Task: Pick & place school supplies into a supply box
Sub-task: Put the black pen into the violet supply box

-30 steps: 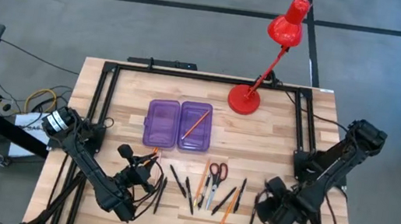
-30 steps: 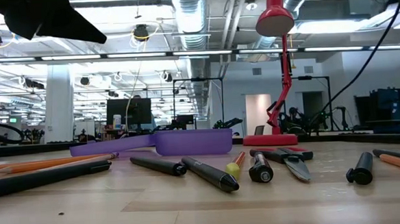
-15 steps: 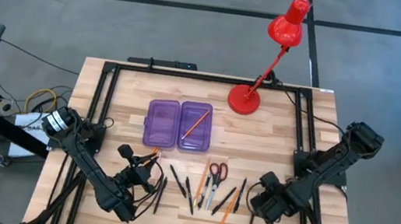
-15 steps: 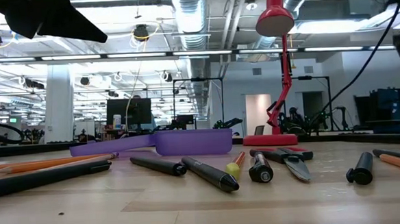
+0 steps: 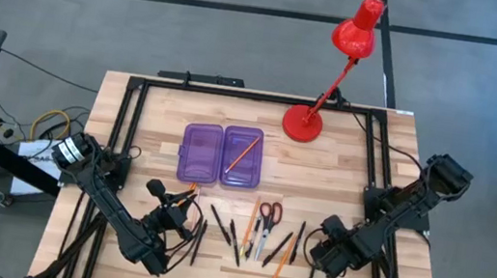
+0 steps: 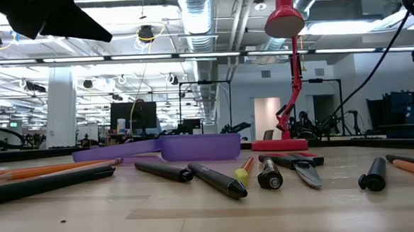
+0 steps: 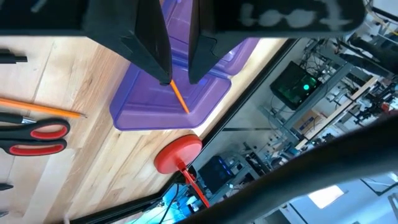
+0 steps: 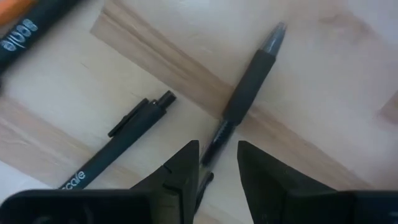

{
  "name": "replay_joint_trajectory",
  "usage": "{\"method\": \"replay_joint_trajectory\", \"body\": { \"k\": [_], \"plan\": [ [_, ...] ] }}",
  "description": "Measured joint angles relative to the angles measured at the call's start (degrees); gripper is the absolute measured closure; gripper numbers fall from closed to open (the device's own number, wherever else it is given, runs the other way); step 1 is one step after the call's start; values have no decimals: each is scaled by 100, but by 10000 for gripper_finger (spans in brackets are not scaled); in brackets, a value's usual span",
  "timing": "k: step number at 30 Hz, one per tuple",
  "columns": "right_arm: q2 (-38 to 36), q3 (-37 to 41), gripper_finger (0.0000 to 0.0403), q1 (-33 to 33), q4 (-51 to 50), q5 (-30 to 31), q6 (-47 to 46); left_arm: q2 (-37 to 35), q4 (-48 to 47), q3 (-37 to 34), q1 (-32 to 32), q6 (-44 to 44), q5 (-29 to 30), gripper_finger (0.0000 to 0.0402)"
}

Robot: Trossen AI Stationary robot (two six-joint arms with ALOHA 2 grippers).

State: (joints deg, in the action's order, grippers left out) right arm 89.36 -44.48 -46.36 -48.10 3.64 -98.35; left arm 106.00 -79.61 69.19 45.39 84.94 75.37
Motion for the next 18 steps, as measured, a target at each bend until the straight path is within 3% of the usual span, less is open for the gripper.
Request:
{"method": "replay_joint_trajectory", "body": {
  "k": [10, 18],
  "plan": [
    [-48, 431, 296, -91, 613, -35, -144, 0, 0, 0, 0, -8, -6, 358],
    [-33, 429, 311, -86, 472, -37, 486, 0, 0, 0, -2, -6, -1, 358]
  ]
}}
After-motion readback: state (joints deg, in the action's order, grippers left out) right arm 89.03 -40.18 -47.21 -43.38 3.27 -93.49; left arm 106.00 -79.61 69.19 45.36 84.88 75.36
